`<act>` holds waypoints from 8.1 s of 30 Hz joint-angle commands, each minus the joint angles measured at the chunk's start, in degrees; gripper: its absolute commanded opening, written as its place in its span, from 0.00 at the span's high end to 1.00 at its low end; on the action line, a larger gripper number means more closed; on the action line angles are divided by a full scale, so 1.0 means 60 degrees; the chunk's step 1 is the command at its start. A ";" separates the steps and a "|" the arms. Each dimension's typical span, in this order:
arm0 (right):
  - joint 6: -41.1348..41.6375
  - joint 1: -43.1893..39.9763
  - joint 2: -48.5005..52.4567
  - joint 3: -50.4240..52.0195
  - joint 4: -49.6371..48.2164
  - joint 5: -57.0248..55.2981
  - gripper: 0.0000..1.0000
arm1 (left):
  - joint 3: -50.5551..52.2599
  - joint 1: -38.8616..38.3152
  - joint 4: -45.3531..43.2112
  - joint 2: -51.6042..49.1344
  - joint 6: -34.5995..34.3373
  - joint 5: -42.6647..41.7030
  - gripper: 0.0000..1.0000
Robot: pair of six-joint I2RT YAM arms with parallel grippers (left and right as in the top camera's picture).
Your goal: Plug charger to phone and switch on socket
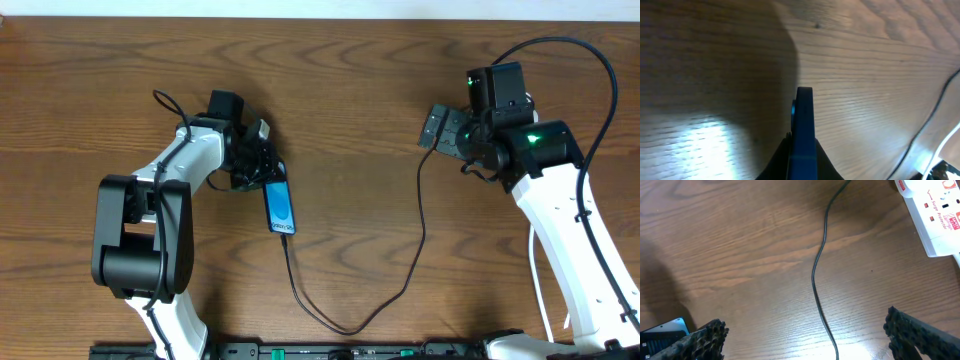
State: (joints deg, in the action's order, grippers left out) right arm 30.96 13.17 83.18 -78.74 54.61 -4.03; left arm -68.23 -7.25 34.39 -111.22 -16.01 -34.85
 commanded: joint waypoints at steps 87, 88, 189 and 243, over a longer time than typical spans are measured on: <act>0.0051 -0.0062 -0.0182 -0.0051 0.0007 0.0098 0.01 | 0.0087 -0.0040 0.0186 -0.0011 0.0168 0.1548 0.19; 0.0051 -0.0062 -0.0182 -0.0051 0.0011 0.0098 0.01 | 0.0087 -0.0040 0.0189 -0.0011 0.0168 0.1708 0.11; -0.5337 -0.7133 0.0379 -0.2495 0.2900 0.4091 0.01 | -0.2025 -0.0040 0.2619 0.7187 0.1909 0.4674 0.09; -0.6932 -0.7311 0.3311 -0.2481 0.1803 0.4262 0.01 | -0.2025 -0.0036 0.2619 0.7184 0.1909 0.4674 0.09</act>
State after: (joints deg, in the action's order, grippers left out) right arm -8.56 -30.63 102.04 -92.79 66.02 20.45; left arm -79.72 -7.62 49.95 -67.92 -5.50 -7.33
